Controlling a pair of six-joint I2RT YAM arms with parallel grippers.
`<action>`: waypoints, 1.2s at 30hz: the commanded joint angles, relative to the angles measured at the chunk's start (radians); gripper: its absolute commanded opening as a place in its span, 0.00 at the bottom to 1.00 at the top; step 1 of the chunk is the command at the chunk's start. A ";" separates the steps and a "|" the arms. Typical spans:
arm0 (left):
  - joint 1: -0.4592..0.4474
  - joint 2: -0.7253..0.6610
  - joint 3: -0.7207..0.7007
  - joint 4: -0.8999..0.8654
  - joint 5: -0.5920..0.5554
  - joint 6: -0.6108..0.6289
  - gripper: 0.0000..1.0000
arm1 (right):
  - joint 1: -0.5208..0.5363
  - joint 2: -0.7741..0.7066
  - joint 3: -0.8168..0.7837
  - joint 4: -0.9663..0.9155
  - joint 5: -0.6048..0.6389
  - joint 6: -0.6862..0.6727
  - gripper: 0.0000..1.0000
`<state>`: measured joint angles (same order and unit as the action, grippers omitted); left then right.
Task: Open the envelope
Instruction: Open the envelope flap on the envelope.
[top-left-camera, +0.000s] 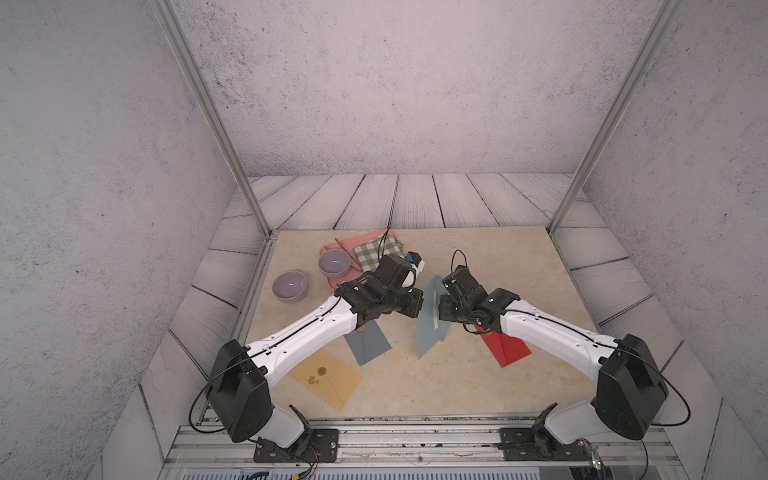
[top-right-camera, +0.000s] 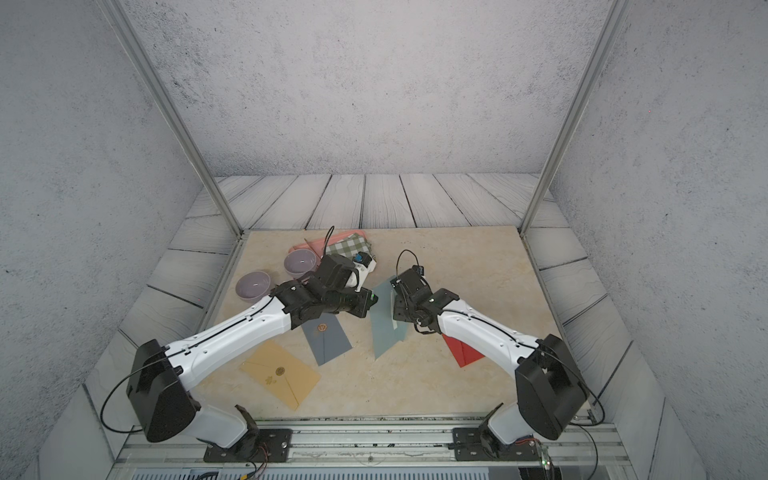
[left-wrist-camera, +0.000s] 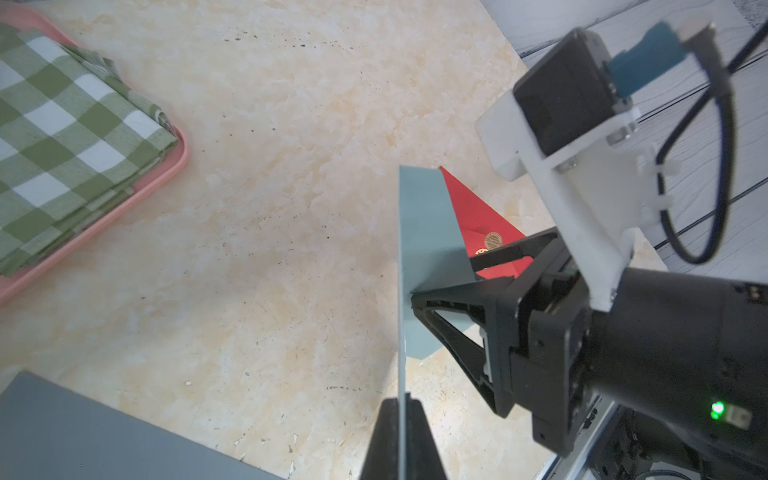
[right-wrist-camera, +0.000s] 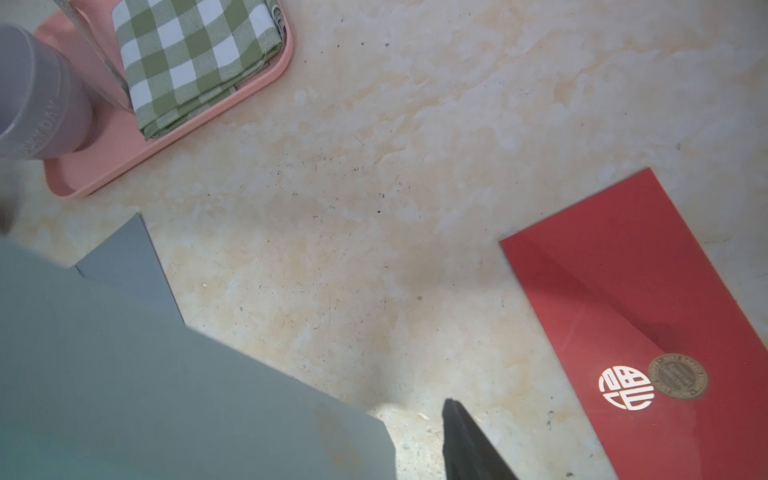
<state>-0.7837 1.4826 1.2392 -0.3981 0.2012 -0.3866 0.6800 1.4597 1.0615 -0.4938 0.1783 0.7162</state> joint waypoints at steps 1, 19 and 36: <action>0.056 -0.043 -0.041 0.062 0.095 -0.055 0.00 | -0.065 -0.080 -0.057 0.065 -0.114 -0.133 0.60; 0.411 -0.048 -0.301 0.706 0.705 -0.689 0.00 | -0.168 -0.299 -0.230 0.234 -0.536 -0.425 0.80; 0.416 -0.037 -0.287 0.695 0.770 -0.663 0.00 | -0.233 -0.214 -0.147 0.213 -0.550 -0.463 0.57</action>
<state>-0.3748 1.4410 0.9489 0.2810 0.9344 -1.0557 0.4614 1.2423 0.9043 -0.2794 -0.3248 0.2543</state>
